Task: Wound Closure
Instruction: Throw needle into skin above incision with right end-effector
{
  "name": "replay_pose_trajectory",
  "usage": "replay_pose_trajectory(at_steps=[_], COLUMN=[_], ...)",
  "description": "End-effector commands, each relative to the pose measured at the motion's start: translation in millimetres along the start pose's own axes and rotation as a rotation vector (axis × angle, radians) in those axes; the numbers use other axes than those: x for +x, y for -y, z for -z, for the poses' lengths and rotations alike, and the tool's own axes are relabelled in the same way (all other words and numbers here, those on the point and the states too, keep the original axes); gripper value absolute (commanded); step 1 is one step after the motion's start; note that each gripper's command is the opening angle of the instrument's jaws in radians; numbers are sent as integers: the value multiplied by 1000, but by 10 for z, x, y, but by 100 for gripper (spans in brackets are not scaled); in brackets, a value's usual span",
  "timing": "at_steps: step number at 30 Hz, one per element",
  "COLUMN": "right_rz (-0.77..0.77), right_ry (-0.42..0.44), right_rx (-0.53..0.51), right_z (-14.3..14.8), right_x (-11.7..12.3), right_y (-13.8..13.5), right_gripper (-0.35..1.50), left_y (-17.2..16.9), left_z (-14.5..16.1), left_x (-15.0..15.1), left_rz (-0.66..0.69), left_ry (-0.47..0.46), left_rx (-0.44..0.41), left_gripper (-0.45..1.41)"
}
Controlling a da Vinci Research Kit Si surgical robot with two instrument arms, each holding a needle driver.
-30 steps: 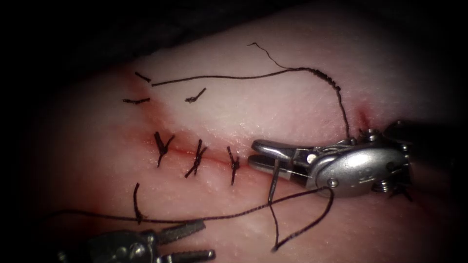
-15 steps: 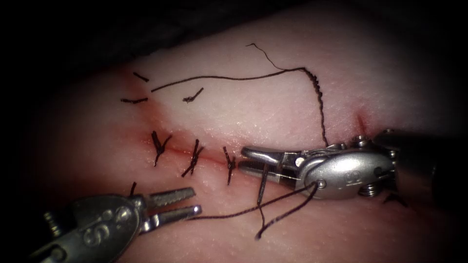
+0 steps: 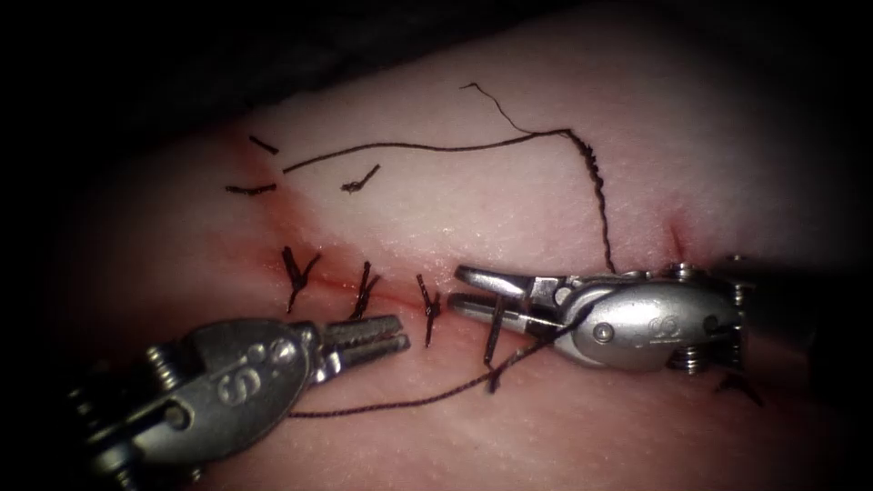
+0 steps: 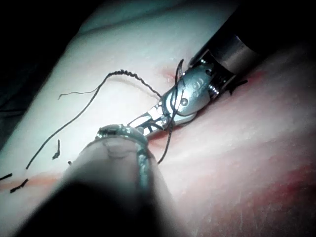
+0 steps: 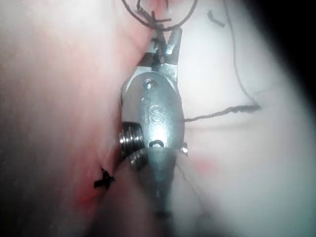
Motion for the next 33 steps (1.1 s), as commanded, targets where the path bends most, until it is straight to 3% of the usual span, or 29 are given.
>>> replay_pose_trajectory(at_steps=[1,6,10,21,29,33], right_rz=[-39,-89,-127,-169,-195,-303], right_ry=[-23,-50,-67,-73,-94,-102], right_rx=[-20,-50,-66,-91,-94,-88], right_z=[-10,-7,-8,-15,-27,-32], right_x=[13,41,44,52,62,65], right_y=[-12,-31,-35,-58,-75,-74], right_gripper=[-35,-35,-35,-35,-35,-35], left_y=[6,6,3,-23,-52,-50], left_z=[-17,-75,-86,-86,-59,-70], left_x=[4,-18,-26,-33,-10,-17], left_rz=[-5,-38,-50,-63,-52,-57], left_ry=[-1,64,95,160,161,153], left_rx=[-1,-33,-49,-103,-115,-119], left_gripper=[-33,-33,-33,-24,-29,-29])
